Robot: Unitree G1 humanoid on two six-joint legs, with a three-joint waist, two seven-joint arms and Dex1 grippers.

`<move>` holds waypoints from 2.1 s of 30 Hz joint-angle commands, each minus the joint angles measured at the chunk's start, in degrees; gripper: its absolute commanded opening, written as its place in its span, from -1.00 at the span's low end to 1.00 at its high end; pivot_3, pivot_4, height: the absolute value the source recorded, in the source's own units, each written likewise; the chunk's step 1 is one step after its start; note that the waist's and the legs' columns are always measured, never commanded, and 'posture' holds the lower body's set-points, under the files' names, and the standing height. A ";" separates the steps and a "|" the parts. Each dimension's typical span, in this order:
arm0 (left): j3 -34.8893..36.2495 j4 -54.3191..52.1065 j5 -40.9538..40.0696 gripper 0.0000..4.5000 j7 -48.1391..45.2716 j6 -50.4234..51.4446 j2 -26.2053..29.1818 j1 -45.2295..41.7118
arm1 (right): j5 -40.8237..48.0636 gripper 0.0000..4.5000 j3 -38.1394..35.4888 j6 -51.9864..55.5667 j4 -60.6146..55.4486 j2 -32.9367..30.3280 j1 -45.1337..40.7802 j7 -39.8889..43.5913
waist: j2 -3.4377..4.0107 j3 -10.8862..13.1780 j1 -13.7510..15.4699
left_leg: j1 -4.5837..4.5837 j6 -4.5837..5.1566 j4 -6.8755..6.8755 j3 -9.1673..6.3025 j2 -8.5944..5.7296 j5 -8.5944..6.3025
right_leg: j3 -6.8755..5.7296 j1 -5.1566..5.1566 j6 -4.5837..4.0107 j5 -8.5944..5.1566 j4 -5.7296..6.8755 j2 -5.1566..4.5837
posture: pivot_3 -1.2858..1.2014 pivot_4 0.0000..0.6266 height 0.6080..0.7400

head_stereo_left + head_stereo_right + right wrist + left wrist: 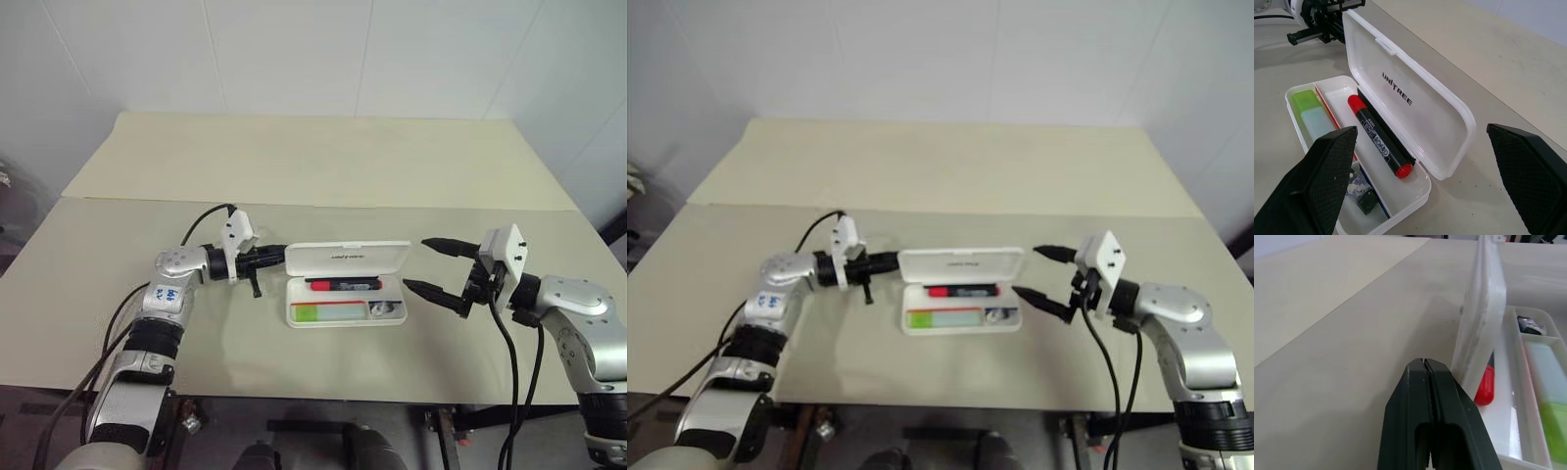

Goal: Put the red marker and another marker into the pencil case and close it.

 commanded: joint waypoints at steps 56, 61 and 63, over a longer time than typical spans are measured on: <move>5.28 -21.39 -8.70 -0.59 -8.04 12.95 11.37 12.58 | 2.69 1.00 -3.04 -0.34 -2.13 -0.91 2.40 -1.73 | 0.00 0.00 -0.31 | 0.58 0.08 -0.06 0.10 0.04 0.02 | 0.11 0.42 -0.07 -0.04 -0.05 0.04 | 0.03 -0.52 1.00; 11.80 -17.04 -10.90 0.14 -7.17 10.01 13.87 13.75 | 1.61 1.00 -3.49 -2.65 2.36 -2.30 0.25 0.86 | -0.01 0.00 0.08 | 0.48 0.08 -0.05 0.04 0.05 0.00 | 0.04 0.36 -0.08 -0.05 -0.09 0.02 | 0.03 -0.52 1.00; 12.63 -15.51 -10.86 0.44 -7.24 8.93 14.34 13.08 | 1.37 1.00 -3.80 -3.23 3.50 -3.02 -0.16 1.74 | -0.01 0.00 0.02 | 0.47 0.08 -0.05 0.03 0.05 0.00 | 0.02 0.36 -0.08 -0.05 -0.09 0.02 | 0.03 -0.52 1.00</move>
